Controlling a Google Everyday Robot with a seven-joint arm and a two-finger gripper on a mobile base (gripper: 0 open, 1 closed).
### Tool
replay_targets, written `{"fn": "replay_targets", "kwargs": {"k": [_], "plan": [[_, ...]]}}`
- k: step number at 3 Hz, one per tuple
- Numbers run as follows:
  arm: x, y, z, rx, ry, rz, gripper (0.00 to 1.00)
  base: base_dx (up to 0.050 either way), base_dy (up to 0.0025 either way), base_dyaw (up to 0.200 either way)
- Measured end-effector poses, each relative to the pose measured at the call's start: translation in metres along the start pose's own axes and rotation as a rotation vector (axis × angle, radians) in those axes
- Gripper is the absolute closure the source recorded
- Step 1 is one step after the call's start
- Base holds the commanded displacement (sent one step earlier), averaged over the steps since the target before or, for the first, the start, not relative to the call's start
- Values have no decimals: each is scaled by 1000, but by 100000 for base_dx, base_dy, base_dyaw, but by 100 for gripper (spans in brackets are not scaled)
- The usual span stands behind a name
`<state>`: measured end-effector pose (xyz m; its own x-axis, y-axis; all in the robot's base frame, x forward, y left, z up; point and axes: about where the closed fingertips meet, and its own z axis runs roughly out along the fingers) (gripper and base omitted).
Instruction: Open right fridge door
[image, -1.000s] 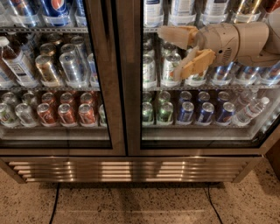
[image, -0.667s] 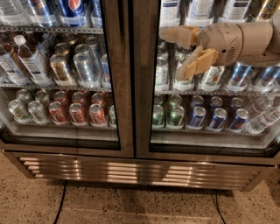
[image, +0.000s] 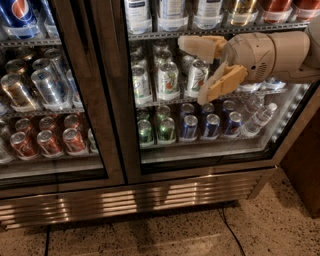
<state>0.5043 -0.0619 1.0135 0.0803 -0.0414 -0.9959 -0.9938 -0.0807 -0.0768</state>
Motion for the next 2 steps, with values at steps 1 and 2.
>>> {"fn": "replay_targets", "kwargs": {"k": [1,2], "plan": [[1,0,0,-1,1,2,0,6,-10,20111],[1,0,0,-1,1,2,0,-1,2,19968]]}}
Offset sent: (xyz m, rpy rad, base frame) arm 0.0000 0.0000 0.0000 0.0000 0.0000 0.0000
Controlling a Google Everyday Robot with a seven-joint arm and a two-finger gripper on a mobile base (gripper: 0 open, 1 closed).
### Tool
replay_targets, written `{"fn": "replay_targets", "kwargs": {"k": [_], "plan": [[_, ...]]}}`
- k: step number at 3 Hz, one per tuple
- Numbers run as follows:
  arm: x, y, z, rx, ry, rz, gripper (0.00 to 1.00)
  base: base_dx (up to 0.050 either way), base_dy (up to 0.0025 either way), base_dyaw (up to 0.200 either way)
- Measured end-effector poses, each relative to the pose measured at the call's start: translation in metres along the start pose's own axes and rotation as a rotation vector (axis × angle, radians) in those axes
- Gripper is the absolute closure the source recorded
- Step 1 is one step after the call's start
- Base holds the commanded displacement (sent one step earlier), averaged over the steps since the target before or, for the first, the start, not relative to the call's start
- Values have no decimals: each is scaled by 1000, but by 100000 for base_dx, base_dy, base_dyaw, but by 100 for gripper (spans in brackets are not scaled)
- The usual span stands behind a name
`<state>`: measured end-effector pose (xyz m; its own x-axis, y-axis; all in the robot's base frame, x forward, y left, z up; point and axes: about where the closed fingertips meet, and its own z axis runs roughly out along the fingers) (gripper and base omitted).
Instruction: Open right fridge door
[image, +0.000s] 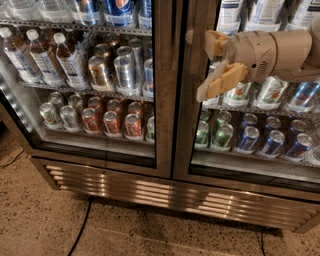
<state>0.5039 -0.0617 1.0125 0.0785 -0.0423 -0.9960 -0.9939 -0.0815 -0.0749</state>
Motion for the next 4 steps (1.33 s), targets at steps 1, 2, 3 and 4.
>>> {"fn": "replay_targets", "kwargs": {"k": [1,2,3,4], "plan": [[0,0,0,0,0,0,0,0,0,0],[0,0,0,0,0,0,19,0,0,0],[0,0,0,0,0,0,42,0,0,0],[0,0,0,0,0,0,66,0,0,0]]}}
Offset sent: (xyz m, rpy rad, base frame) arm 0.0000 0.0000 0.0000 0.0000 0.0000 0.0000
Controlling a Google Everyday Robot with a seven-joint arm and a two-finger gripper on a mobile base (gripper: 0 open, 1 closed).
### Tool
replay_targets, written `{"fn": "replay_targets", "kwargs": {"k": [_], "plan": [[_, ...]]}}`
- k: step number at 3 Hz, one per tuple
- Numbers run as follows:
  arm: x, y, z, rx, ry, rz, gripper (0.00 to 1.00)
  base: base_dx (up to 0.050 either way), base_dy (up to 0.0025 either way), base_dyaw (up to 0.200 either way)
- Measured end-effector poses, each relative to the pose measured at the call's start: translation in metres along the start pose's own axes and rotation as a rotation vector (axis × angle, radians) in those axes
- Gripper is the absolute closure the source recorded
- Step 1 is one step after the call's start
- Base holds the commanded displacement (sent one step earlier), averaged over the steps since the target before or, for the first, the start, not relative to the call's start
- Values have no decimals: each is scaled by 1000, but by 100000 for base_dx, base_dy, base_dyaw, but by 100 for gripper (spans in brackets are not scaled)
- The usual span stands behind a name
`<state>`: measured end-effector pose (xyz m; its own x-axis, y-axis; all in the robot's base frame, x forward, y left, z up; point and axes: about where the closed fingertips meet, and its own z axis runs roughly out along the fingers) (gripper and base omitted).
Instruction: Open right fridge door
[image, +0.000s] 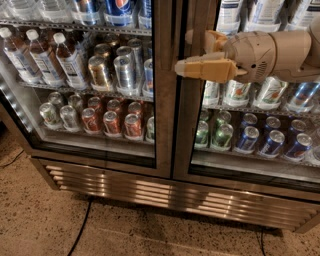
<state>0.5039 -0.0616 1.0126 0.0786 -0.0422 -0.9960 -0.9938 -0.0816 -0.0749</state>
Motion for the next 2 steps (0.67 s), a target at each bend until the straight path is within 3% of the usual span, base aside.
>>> {"fn": "replay_targets", "kwargs": {"k": [1,2], "plan": [[0,0,0,0,0,0,89,0,0,0],[0,0,0,0,0,0,100,-4999,-1,11]]}}
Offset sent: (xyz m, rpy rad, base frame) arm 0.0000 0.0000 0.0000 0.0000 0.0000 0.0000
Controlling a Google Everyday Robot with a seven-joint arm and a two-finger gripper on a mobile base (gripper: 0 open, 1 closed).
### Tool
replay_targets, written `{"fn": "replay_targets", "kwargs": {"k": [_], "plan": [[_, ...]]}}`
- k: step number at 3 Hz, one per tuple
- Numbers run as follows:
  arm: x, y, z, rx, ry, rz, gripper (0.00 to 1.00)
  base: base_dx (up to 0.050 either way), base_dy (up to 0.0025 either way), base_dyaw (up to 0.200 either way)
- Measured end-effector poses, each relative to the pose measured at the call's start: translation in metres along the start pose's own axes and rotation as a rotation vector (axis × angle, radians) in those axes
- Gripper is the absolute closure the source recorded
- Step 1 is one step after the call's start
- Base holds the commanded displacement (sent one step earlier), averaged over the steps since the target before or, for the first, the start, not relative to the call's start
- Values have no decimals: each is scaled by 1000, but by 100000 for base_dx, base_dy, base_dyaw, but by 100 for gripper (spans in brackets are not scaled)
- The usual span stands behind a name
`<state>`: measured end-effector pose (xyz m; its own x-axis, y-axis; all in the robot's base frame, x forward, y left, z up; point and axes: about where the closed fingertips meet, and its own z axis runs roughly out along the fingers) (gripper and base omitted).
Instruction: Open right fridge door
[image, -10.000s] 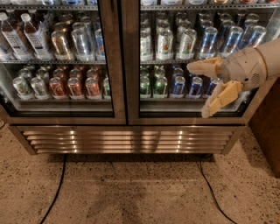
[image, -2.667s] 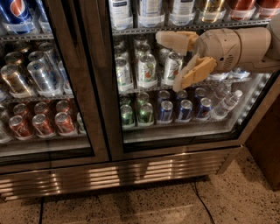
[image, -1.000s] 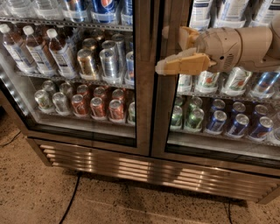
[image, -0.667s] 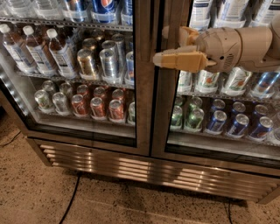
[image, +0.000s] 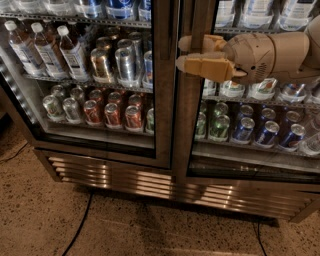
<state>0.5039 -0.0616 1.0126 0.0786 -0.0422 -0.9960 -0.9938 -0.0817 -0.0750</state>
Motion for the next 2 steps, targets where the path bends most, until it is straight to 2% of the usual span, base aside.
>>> {"fn": "replay_targets", "kwargs": {"k": [2], "plan": [[0,0,0,0,0,0,100,-5001,2,-14]]}}
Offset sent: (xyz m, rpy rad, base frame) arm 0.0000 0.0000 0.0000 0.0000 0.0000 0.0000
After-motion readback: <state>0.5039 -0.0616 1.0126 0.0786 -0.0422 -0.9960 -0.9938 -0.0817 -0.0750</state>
